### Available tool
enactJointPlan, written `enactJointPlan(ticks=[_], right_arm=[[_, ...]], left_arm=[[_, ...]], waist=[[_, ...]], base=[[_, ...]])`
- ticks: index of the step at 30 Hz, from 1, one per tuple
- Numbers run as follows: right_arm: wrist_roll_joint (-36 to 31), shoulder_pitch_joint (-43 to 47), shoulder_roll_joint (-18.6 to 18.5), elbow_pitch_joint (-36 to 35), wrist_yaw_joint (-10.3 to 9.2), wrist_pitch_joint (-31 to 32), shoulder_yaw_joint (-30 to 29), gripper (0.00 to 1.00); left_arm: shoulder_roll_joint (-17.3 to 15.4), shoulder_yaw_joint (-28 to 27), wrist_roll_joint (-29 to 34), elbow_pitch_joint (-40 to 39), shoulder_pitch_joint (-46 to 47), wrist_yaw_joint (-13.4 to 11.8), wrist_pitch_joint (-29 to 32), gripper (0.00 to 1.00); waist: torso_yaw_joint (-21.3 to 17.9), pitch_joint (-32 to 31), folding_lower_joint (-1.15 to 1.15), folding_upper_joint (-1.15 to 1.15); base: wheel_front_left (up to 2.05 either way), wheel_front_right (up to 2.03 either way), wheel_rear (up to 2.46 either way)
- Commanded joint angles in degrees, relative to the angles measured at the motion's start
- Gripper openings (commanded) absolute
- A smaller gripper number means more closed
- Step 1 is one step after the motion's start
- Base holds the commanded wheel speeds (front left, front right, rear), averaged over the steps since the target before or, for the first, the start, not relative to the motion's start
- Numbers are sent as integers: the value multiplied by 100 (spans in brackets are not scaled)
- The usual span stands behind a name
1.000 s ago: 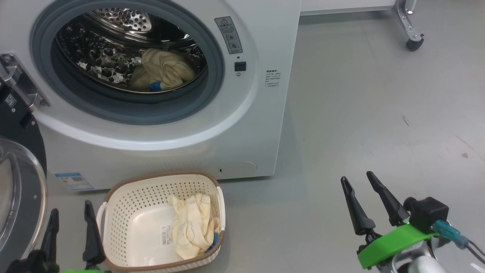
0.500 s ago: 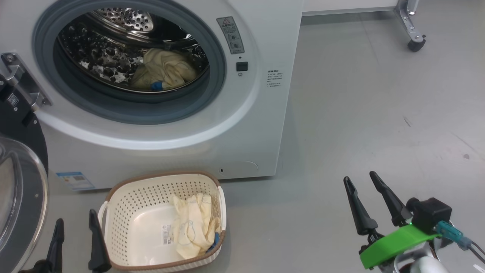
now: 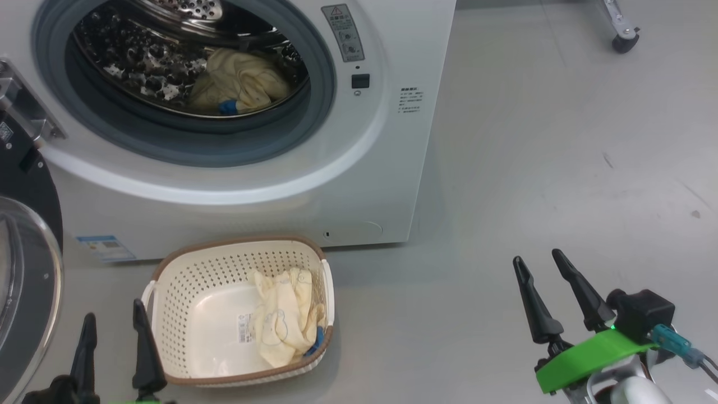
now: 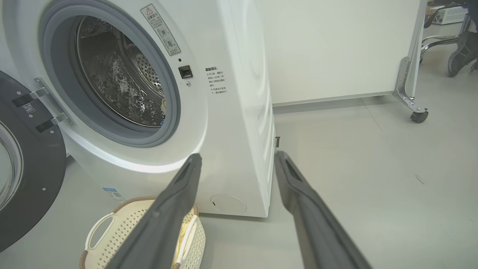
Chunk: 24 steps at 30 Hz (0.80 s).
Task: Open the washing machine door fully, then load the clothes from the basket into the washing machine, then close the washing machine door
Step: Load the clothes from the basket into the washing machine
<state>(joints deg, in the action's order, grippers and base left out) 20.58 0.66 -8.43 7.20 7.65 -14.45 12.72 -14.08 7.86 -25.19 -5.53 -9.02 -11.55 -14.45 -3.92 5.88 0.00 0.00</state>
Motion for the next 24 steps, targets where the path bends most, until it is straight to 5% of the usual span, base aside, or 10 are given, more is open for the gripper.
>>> enactJointPlan(ticks=[1,24], right_arm=[[-41,-240,-46,-207,-16,-55,56,100],[-114,-1069,1,-328,-16,-55,170,100]], left_arm=[[-37,-207,69,-149,328,33,-54,100],[-160,61,108,1285,2716,760,-20,100]], waist=[[19,116,0,0],[-195,1944,0,0]], base=[[0,0,0],[0,0,0]])
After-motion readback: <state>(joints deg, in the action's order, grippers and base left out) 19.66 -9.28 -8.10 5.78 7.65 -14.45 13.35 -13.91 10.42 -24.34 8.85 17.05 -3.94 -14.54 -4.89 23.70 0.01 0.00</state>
